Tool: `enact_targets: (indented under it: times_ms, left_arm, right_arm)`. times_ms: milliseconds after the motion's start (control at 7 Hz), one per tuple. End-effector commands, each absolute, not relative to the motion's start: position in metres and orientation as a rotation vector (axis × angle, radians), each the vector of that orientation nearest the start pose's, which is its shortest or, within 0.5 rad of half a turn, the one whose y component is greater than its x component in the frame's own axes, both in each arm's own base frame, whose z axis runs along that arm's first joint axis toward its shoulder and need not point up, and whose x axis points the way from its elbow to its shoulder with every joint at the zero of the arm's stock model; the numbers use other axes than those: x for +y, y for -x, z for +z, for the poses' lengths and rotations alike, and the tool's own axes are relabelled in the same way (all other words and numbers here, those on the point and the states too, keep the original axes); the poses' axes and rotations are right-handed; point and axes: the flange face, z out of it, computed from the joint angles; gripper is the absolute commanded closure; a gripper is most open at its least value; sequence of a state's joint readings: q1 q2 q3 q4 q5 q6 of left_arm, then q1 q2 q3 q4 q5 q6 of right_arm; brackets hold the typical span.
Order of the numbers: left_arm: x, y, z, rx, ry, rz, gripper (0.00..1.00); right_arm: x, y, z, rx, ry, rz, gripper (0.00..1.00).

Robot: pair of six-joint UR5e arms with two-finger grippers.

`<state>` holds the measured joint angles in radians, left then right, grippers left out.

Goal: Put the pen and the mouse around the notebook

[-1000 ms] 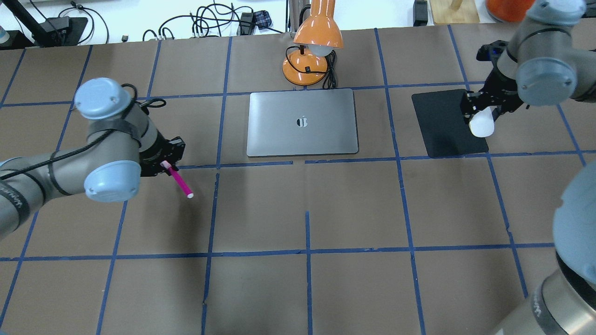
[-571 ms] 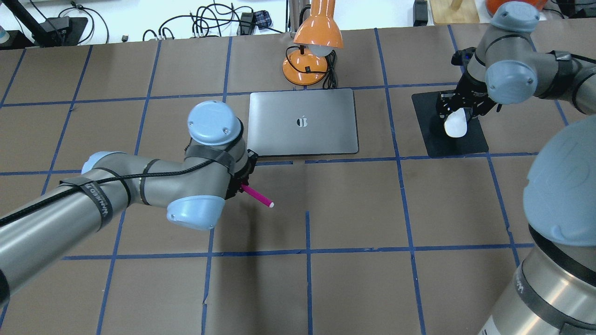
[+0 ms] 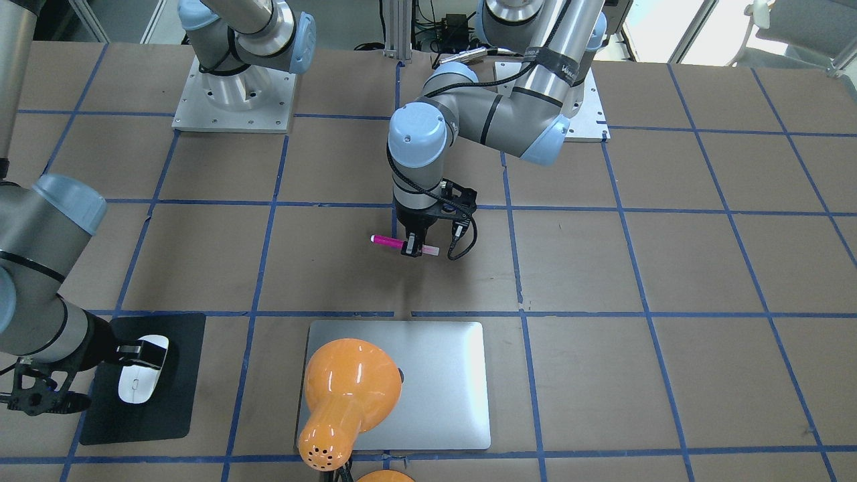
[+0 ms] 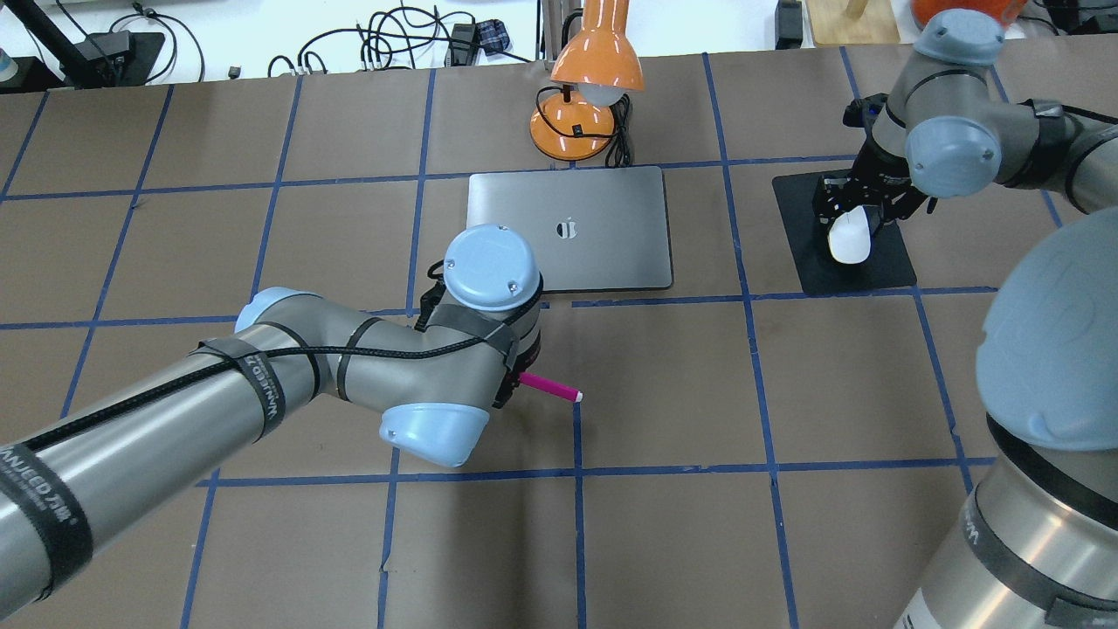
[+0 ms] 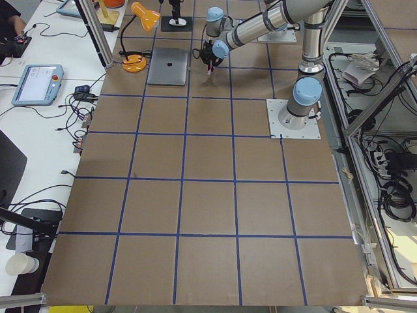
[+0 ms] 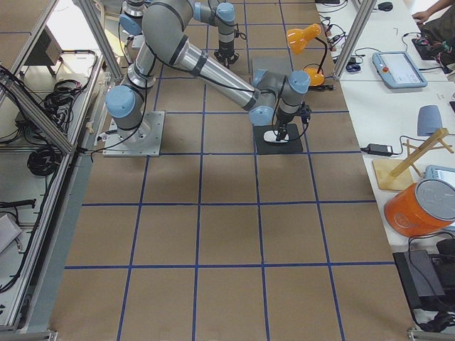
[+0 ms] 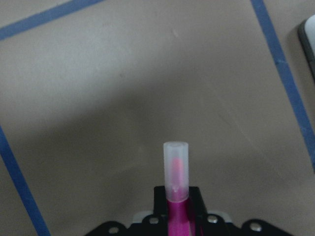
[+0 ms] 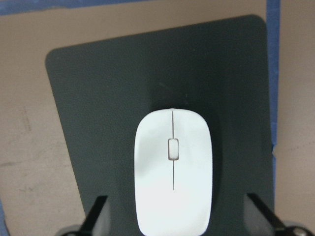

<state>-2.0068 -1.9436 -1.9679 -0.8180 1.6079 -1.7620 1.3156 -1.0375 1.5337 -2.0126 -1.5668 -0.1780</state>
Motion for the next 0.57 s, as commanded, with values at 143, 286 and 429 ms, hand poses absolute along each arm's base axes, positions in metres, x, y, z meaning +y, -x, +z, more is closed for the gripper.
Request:
enact_targets:
  times_ms: [143,286,429]
  left_arm:
    - [-0.44,0.357,0.172,2.413,1.933,-0.008,0.83]
    - [-0.439,0.354,0.175,2.41,1.921,-0.016,0.01]
    - [-0.44,0.351,0.184,2.423,1.929,-0.022,0.0]
  right_arm:
    - [-0.602,-0.016,0.397,3.139,-0.032,0.063,0.0]
    - [-0.566,-0.048,0.437,3.141,-0.01,0.068,0.0]
    - [-0.528,-0.068,0.473,3.137,-0.06,0.041,0.0]
